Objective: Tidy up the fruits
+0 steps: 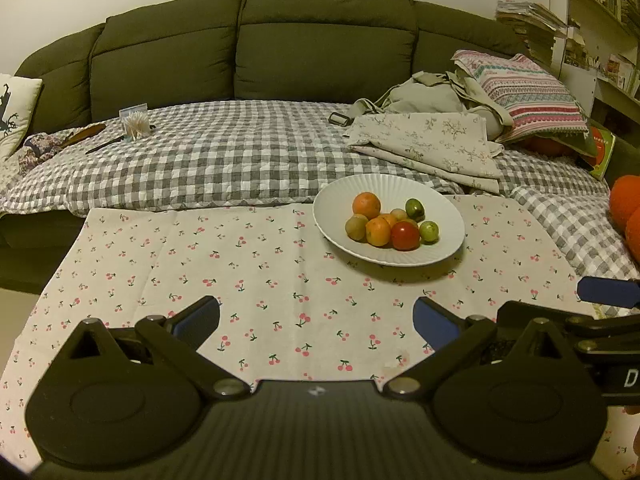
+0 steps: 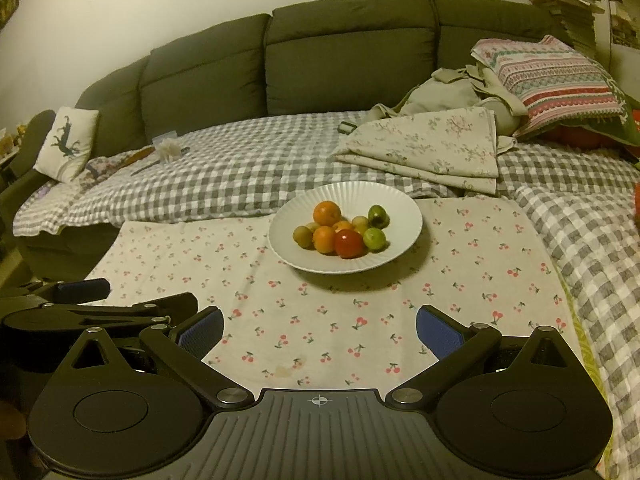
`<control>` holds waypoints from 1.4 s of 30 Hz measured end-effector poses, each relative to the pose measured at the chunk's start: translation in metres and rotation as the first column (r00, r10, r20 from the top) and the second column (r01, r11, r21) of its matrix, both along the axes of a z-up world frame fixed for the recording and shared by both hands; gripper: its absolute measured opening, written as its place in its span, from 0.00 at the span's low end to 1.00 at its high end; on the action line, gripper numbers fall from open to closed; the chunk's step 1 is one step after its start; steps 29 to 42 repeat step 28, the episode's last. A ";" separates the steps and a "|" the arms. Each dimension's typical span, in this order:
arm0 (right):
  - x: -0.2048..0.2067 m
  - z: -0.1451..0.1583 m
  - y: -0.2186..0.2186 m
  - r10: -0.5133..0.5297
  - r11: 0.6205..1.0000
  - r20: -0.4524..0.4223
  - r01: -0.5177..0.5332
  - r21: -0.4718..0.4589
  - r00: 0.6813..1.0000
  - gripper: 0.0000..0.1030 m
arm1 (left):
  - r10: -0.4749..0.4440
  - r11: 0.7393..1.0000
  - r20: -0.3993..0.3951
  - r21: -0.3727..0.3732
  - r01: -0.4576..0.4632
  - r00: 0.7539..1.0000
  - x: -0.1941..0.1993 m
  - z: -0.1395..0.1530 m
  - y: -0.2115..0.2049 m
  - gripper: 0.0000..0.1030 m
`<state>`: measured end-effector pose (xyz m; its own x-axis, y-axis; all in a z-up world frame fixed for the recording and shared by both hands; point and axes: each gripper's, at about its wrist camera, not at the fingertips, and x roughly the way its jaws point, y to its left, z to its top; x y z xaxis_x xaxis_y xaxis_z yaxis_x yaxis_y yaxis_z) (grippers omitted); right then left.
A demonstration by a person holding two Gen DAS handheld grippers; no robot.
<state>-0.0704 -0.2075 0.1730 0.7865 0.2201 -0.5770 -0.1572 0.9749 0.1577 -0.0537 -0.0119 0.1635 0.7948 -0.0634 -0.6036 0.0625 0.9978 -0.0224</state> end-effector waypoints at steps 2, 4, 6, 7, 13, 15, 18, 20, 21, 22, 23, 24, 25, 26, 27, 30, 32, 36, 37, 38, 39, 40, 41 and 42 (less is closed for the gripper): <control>0.000 0.000 -0.001 -0.002 1.000 0.001 0.002 0.000 1.000 1.00 | 0.000 1.000 -0.005 -0.010 0.000 1.000 0.000 -0.001 0.001 0.99; 0.000 0.000 -0.001 0.000 1.000 0.000 0.000 0.000 1.000 1.00 | 0.001 1.000 -0.002 -0.010 -0.001 1.000 0.000 -0.001 0.001 0.99; 0.000 0.000 -0.001 0.000 1.000 -0.001 0.000 0.001 1.000 1.00 | 0.003 1.000 0.006 -0.003 -0.003 1.000 -0.001 -0.001 0.001 0.99; 0.000 0.000 -0.001 0.000 1.000 0.000 0.000 0.000 1.000 1.00 | 0.003 1.000 0.008 0.000 -0.003 1.000 -0.001 -0.001 0.001 0.99; 0.000 0.000 -0.001 0.000 1.000 0.000 0.000 0.002 1.000 1.00 | 0.002 1.000 0.003 -0.009 -0.002 1.000 -0.001 0.000 0.001 0.99; 0.000 0.000 -0.001 -0.001 1.000 0.000 0.001 0.001 1.000 1.00 | 0.002 1.000 0.004 -0.008 -0.002 1.000 -0.001 0.000 0.001 0.99; 0.000 0.000 -0.001 -0.001 1.000 -0.001 0.001 0.002 1.000 1.00 | 0.003 1.000 0.010 -0.004 -0.003 1.000 -0.001 0.001 0.000 0.99; 0.000 -0.001 -0.001 -0.001 1.000 -0.001 0.001 0.005 1.000 1.00 | 0.003 1.000 0.013 -0.003 -0.003 1.000 -0.001 0.001 0.001 0.99; 0.000 -0.001 -0.001 -0.001 1.000 -0.001 0.001 0.004 1.000 1.00 | 0.004 1.000 0.015 -0.002 -0.004 1.000 -0.001 0.001 0.000 0.99; 0.000 -0.001 -0.001 -0.001 1.000 0.000 0.001 0.004 1.000 1.00 | 0.004 1.000 0.015 -0.002 -0.004 1.000 -0.001 0.001 0.000 0.99; 0.000 0.000 -0.001 0.000 1.000 -0.001 0.000 0.003 1.000 1.00 | 0.004 1.000 0.014 -0.002 -0.004 1.000 -0.001 0.001 0.000 0.99; 0.000 0.000 -0.001 -0.001 1.000 -0.001 0.001 0.003 1.000 1.00 | 0.004 1.000 0.015 -0.002 -0.004 1.000 -0.001 0.001 0.000 0.99; 0.000 0.000 -0.001 -0.001 1.000 -0.001 0.001 0.003 1.000 1.00 | 0.004 1.000 0.015 -0.002 -0.004 1.000 -0.001 0.001 0.000 0.99; 0.000 0.000 -0.001 -0.001 1.000 -0.001 0.001 0.003 1.000 1.00 | 0.004 1.000 0.015 -0.002 -0.004 1.000 -0.001 0.001 0.000 0.99; 0.000 0.000 -0.001 0.000 1.000 -0.001 0.000 0.002 1.000 1.00 | 0.004 1.000 0.015 -0.002 -0.004 1.000 -0.001 0.001 0.000 0.99; 0.000 0.000 -0.001 0.000 1.000 -0.001 0.000 0.002 1.000 1.00 | 0.004 1.000 0.014 -0.001 -0.004 1.000 -0.001 0.001 0.000 0.99; 0.000 0.000 -0.001 0.000 1.000 -0.001 0.000 0.002 1.000 1.00 | 0.004 1.000 0.014 -0.001 -0.004 1.000 -0.001 0.001 0.000 0.99; 0.000 0.000 -0.001 0.000 1.000 -0.001 0.000 0.002 1.000 1.00 | 0.004 1.000 0.014 -0.001 -0.004 1.000 -0.001 0.001 0.000 0.99; 0.000 0.000 -0.001 0.000 1.000 -0.001 0.000 0.002 1.000 1.00 | 0.004 1.000 0.014 -0.001 -0.004 1.000 -0.001 0.001 0.000 0.99; 0.000 0.000 -0.001 0.000 1.000 -0.001 0.000 0.002 1.000 1.00 | 0.004 1.000 0.014 -0.001 -0.004 1.000 -0.001 0.001 0.000 0.99; 0.000 0.000 -0.001 0.000 1.000 -0.001 0.000 0.002 1.000 1.00 | 0.004 1.000 0.014 -0.001 -0.004 1.000 -0.001 0.001 0.000 0.99; 0.000 0.000 -0.001 0.000 1.000 -0.001 0.000 0.002 1.000 1.00 | 0.004 1.000 0.014 -0.001 -0.004 1.000 -0.001 0.001 0.000 0.99; 0.000 0.000 -0.001 0.000 1.000 -0.001 0.000 0.002 1.000 1.00 | 0.004 1.000 0.014 -0.001 -0.004 1.000 -0.001 0.001 0.000 0.99; 0.000 0.000 -0.001 0.000 1.000 -0.001 0.000 0.002 1.000 1.00 | 0.004 1.000 0.014 -0.001 -0.004 1.000 -0.001 0.001 0.000 0.99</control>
